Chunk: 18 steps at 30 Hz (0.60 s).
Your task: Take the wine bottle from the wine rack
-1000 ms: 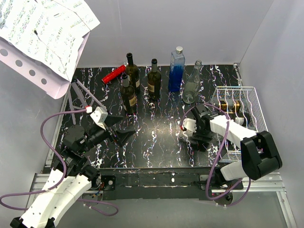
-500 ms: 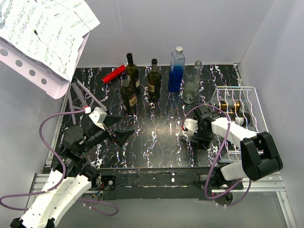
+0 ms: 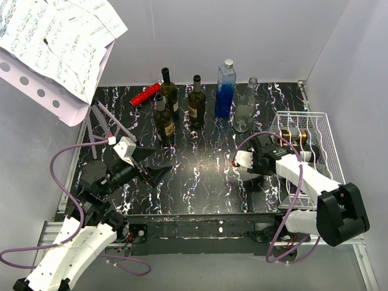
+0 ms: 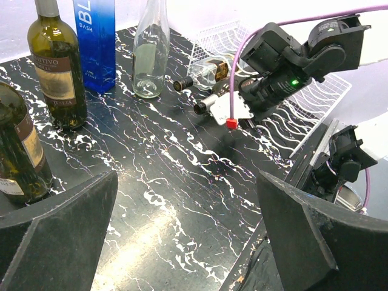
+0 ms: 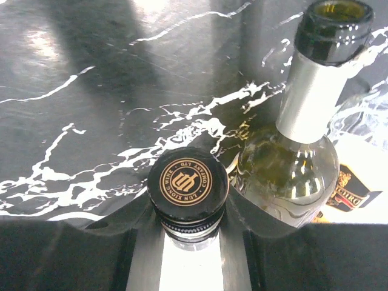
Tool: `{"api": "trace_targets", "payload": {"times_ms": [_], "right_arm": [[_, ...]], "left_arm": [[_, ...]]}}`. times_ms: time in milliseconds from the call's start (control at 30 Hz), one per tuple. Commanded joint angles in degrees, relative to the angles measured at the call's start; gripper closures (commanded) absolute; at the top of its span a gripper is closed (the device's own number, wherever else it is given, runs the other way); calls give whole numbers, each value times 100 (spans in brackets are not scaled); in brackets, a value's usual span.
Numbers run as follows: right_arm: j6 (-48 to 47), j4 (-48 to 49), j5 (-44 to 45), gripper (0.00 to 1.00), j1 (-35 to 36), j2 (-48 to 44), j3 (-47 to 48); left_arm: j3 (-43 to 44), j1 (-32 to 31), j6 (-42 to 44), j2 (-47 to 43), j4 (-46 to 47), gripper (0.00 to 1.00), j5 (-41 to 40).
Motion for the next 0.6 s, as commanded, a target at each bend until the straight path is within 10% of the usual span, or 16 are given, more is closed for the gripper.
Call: {"api": "trace_targets", "payload": {"times_ms": [0,567], "right_arm": [[417,-720,-364,81,82,-443,63],[689,-1124,-338,99,811,-822,229]], "left_arm": [[-8,-32,56,-34,-37,2,-71],[1,-32,47,1,-37,2,-97]]}}
